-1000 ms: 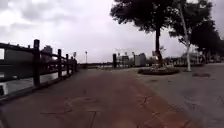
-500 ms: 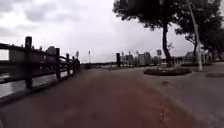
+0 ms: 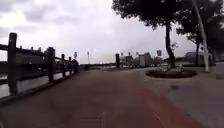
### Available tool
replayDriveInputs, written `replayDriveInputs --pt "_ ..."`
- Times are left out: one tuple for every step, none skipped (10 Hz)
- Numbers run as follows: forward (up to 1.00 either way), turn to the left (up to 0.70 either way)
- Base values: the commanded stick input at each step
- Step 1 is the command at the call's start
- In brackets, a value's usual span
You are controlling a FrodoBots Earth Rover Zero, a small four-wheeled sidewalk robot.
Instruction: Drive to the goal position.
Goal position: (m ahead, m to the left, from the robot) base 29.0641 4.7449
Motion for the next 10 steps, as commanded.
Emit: replayDriveInputs --pt "1.00 0.40" --pt "1.00 0.00" --pt "1.00 0.00" --pt "1.00 0.00" --pt "1.00 0.00" --pt "1.00 0.00" --pt "1.00 0.05" --pt "1.00 0.30" --pt "1.00 0.25" --pt "1.00 0.08"
